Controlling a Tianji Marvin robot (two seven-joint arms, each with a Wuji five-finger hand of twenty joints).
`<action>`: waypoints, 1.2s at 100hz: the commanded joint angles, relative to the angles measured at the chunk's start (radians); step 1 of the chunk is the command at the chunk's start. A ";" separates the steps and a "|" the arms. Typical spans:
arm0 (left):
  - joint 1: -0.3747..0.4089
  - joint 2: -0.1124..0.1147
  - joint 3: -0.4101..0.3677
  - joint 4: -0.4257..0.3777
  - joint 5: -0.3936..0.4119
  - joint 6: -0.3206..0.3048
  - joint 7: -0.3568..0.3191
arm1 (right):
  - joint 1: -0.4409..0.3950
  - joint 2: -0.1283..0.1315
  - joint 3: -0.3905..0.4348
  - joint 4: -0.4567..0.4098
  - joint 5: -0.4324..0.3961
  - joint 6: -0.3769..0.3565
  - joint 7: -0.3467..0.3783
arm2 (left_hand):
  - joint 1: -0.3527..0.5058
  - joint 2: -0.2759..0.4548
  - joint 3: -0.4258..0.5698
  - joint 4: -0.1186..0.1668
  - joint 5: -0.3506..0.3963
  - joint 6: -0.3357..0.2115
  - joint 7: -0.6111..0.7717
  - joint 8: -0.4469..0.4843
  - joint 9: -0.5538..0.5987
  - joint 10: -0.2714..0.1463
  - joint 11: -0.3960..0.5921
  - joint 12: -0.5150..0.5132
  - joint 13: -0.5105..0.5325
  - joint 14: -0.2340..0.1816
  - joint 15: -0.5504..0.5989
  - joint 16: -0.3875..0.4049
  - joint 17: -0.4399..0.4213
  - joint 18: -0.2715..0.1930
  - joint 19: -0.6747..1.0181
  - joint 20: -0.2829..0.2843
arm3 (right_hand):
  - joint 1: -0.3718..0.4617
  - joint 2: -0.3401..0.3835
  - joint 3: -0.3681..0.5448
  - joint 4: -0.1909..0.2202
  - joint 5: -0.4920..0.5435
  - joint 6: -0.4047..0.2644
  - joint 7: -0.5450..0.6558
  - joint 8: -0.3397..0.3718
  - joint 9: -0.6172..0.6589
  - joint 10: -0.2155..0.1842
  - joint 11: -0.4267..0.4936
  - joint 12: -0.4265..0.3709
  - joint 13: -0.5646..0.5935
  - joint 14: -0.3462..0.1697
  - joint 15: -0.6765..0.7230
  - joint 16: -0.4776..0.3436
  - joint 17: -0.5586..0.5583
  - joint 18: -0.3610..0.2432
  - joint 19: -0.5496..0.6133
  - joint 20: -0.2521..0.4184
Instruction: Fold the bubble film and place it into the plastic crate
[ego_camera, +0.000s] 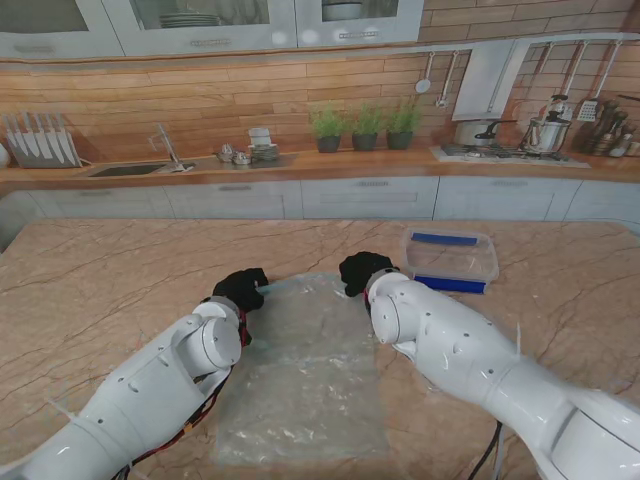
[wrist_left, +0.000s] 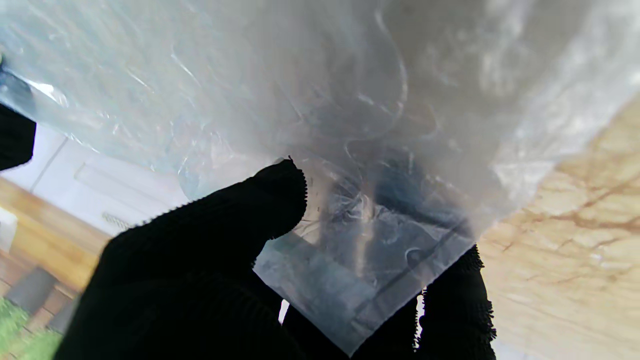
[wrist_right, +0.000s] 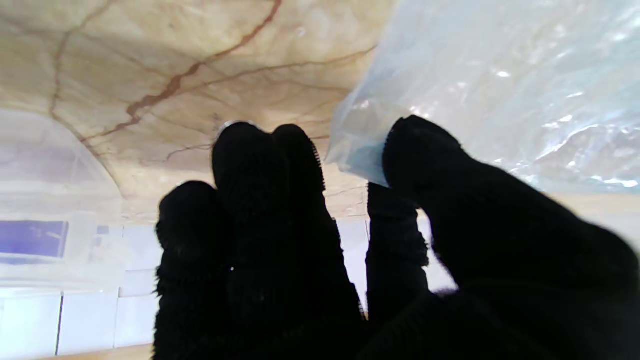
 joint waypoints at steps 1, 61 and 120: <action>0.041 -0.025 0.001 0.012 -0.019 0.014 -0.002 | -0.010 -0.003 0.012 -0.013 0.018 0.007 0.001 | 0.061 0.011 0.030 -0.013 -0.036 0.005 0.037 0.037 0.160 0.001 0.102 0.086 -0.020 0.015 0.007 0.028 -0.022 0.000 0.000 0.000 | 0.032 -0.016 0.092 0.055 -0.002 -0.009 0.037 0.004 0.050 0.025 0.002 -0.016 0.049 0.047 -0.006 -0.014 -0.007 -0.025 -0.006 -0.010; 0.097 -0.097 -0.078 0.027 -0.149 -0.146 0.228 | -0.084 0.019 0.175 -0.109 0.089 -0.039 -0.009 | 0.156 0.109 -0.125 -0.024 -0.107 -0.016 0.032 0.099 0.074 -0.015 0.097 0.128 -0.111 -0.008 -0.030 0.063 -0.112 -0.038 -0.049 -0.015 | -0.082 0.051 0.187 0.590 -0.102 -0.049 0.141 0.314 -0.005 0.049 0.201 0.070 0.023 -0.008 0.208 0.057 -0.070 -0.032 0.012 0.043; 0.084 -0.114 -0.153 -0.008 -0.236 -0.271 0.295 | -0.061 -0.010 0.236 -0.018 0.077 -0.215 -0.193 | 0.130 0.100 -0.131 -0.021 -0.081 -0.059 0.009 0.110 0.106 -0.051 0.046 0.110 -0.260 -0.069 -0.232 -0.071 -0.182 -0.053 -0.140 -0.063 | -0.006 0.102 0.102 0.212 -0.127 -0.204 0.059 0.332 -0.039 -0.045 0.062 0.013 -0.055 -0.032 0.028 0.038 -0.130 -0.074 -0.138 -0.005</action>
